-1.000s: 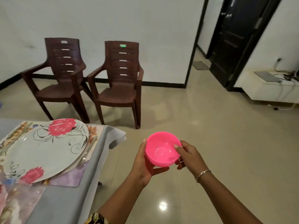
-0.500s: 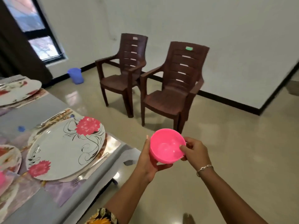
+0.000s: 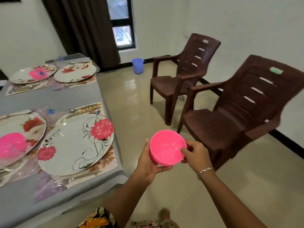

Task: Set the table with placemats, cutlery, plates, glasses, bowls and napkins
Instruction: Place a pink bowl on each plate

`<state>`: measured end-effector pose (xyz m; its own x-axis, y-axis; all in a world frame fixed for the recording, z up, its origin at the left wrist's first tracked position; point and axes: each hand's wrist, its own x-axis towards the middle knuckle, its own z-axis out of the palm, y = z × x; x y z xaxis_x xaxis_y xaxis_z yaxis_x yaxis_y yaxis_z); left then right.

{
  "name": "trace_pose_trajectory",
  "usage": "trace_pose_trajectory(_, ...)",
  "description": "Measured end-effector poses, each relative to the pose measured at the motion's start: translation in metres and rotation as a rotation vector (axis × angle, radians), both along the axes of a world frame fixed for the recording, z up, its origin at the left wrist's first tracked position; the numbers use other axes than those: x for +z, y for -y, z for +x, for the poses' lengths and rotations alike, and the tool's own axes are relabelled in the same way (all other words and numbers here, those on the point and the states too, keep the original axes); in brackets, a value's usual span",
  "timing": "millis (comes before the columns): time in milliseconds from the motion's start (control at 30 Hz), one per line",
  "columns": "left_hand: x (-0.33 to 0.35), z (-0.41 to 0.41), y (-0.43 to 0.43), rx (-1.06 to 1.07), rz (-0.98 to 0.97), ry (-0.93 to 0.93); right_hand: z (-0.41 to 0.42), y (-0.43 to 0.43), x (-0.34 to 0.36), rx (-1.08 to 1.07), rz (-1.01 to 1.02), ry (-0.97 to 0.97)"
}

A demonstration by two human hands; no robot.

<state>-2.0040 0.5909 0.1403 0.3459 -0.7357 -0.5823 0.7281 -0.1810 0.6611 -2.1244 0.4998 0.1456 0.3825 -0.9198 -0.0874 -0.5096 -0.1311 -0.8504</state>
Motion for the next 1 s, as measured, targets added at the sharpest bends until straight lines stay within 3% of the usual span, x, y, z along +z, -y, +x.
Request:
trace_pose_trajectory(567, -0.013, 0.166, 0.134, 0.548, -0.031, 0.107, 0.235, 0.191, 0.007, 0.650, 0.061, -0.038)
trace_pose_trajectory(733, -0.016, 0.195, 0.134, 0.816, 0.027, 0.092, 0.297, 0.202, 0.004, 0.888, 0.113, -0.046)
trace_pose_trajectory(1000, -0.001, 0.225, 0.150, 1.378, 0.001, -0.020, 0.400, 0.203, 0.013, 1.404, -0.027, -0.065)
